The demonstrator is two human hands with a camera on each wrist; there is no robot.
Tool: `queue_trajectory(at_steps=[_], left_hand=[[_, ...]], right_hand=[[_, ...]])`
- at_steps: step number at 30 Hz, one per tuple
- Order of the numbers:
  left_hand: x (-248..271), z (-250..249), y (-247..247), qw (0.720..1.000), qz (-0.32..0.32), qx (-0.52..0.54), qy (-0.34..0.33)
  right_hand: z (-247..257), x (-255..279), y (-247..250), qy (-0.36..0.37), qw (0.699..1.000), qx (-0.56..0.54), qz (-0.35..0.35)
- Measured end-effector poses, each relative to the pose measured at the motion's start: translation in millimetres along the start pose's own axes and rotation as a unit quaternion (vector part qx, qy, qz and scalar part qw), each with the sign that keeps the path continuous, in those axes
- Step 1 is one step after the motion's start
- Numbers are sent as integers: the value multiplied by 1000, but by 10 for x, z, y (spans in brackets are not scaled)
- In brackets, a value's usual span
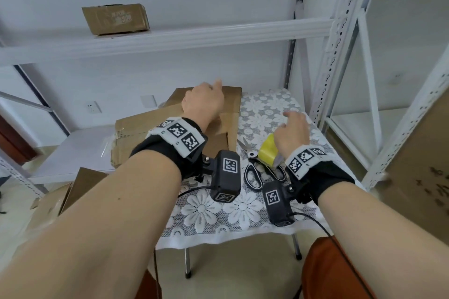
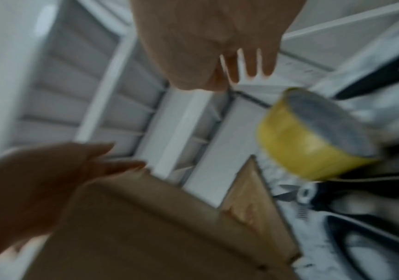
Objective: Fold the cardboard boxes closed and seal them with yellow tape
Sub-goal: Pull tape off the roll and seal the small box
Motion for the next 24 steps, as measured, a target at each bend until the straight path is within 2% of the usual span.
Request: queue_trajectory(at_steps=[2, 4, 6, 8, 9, 13, 18, 22, 24], left_hand=[[10, -40, 72, 998, 11, 59, -8], [28, -36, 208, 997, -8, 63, -32], [47, 57, 318, 998, -33, 19, -42], [102, 232, 429, 996, -51, -73, -11], [138, 325, 498, 992, -59, -112, 17], [260, 661, 875, 981, -88, -136, 103], [307, 973, 1172, 981, -105, -72, 146], [324, 1107, 1261, 986, -83, 51, 135], [358, 1171, 1306, 977, -67, 137, 149]], right_hand=[[450, 167, 62, 113, 991, -70, -2], [880, 356, 55, 211, 971, -114, 14], [1175, 506, -101, 247, 955, -135, 96], [1312, 639, -368, 248, 941, -108, 202], [1328, 684, -448, 249, 937, -78, 230], [1298, 681, -457, 216, 940, -58, 257], [1284, 691, -440, 167, 947, -87, 261], [1238, 672, -495, 125, 954, -116, 248], [1197, 651, -541, 102, 952, -133, 258]])
Point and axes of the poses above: each hand's wrist, its own x-axis away from the middle knuckle, its own y-axis out of the back of the hand, z = x × y, the point moved 8 cm from there along -x, towards the middle knuckle, and after that the axes turned 14 degrees about x, right-handed, at the moved point
